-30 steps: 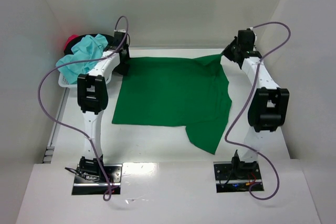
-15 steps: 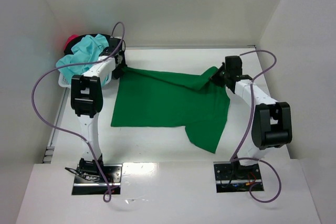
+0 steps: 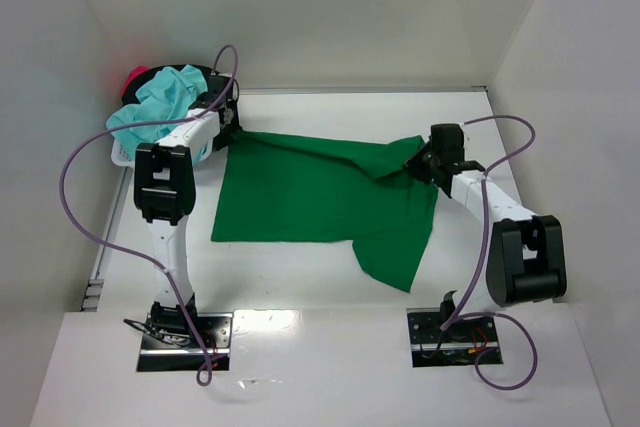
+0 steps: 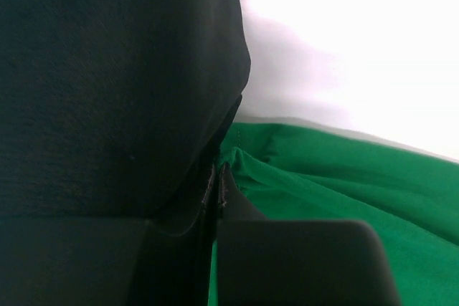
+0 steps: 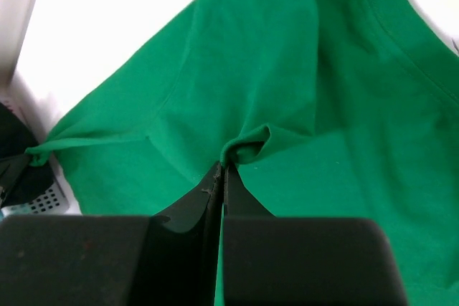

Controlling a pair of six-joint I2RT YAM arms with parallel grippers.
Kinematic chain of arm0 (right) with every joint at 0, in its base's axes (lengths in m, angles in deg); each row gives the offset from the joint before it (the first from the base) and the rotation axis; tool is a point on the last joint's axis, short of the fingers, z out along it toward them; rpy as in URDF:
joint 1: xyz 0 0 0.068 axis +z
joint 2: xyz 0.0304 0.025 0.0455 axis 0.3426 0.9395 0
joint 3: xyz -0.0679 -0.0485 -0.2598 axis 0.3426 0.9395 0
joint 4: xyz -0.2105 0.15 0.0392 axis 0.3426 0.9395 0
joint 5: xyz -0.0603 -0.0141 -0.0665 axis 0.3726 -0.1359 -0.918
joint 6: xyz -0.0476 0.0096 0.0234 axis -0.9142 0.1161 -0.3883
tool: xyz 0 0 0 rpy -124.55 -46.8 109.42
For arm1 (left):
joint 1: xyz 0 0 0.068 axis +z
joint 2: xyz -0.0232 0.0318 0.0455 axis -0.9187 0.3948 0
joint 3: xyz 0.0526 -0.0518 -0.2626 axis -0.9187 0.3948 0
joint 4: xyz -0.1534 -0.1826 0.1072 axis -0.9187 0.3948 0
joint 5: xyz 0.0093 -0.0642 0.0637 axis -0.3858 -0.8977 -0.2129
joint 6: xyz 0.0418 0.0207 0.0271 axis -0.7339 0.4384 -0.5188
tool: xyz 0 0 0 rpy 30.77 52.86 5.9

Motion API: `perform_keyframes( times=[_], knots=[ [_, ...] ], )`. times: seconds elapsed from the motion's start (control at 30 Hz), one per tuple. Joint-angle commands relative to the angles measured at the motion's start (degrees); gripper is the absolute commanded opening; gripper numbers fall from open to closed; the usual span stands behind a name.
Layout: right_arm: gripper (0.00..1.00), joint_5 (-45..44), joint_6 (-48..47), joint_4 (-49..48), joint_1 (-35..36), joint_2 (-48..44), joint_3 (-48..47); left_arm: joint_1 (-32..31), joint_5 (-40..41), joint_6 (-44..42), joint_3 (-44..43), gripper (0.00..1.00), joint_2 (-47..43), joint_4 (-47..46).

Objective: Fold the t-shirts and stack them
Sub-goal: Fold the flattened tshirt in 1/3 of the way

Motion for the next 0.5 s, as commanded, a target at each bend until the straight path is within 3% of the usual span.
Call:
perform_keyframes(
  times=[0.0, 0.47],
  knots=[
    [0.0, -2.4, 0.9, -1.1, 0.0, -1.6, 1.4, 0.6, 0.4, -1.5, 1.1, 0.0, -3.4, -0.8],
    [0.0, -3.3, 2.7, 1.3, 0.0, -6.1, 7.6, 0.6, -2.3, 0.1, 5.3, 0.0, -4.9, 0.4]
  ],
)
